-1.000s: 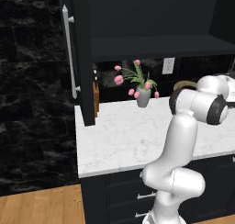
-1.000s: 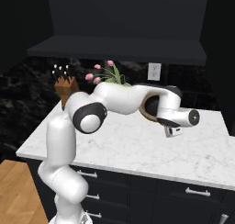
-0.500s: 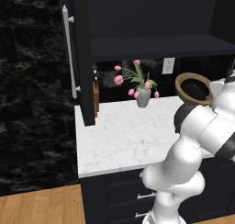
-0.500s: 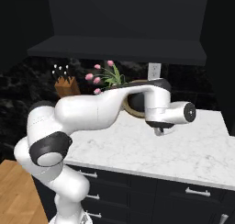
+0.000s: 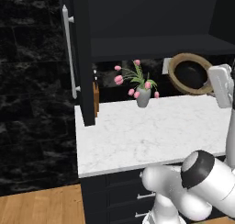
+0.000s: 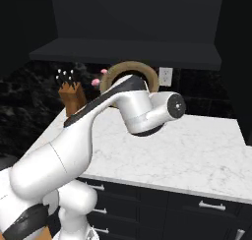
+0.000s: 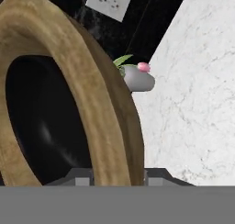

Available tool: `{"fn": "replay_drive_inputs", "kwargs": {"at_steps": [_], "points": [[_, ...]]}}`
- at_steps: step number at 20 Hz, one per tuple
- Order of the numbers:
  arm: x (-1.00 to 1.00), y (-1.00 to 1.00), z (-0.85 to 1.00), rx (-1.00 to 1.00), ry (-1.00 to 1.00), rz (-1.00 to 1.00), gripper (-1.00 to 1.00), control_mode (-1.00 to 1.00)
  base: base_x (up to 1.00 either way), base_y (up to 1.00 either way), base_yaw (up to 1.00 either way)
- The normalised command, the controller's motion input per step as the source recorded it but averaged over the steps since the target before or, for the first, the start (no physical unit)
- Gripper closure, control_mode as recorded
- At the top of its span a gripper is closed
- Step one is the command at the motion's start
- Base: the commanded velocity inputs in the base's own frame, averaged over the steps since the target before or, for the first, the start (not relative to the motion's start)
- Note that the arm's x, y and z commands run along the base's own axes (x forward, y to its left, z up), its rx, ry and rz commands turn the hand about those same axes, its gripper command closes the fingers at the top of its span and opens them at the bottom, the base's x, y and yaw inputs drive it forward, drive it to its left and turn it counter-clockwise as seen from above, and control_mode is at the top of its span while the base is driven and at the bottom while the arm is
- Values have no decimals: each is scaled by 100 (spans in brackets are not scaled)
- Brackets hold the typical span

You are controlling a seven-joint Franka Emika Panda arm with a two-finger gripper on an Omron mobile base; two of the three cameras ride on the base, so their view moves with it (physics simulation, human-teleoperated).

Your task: Pick up the bowls on the counter and stack them on top of one another in the open cabinet. Place the smaller bowl on top of the larger bowl.

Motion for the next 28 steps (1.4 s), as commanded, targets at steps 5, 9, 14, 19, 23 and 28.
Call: {"fn": "replay_drive_inputs", "kwargs": {"at_steps": [5, 9, 14, 19, 23, 28], "points": [[46, 30, 100, 0, -1, 0, 100, -100, 0, 0, 0], [92, 1, 100, 0, 3, 0, 100, -100, 0, 0, 0], [100, 0, 60, 7, 25, -1, 100, -100, 0, 0, 0], [100, 0, -15, 10, 29, -5, 100, -100, 0, 0, 0], [100, 0, -16, 6, 23, -11, 100, -100, 0, 0, 0], [70, 16, -48, 1, 10, -12, -100, -100, 0, 0, 0]]}}
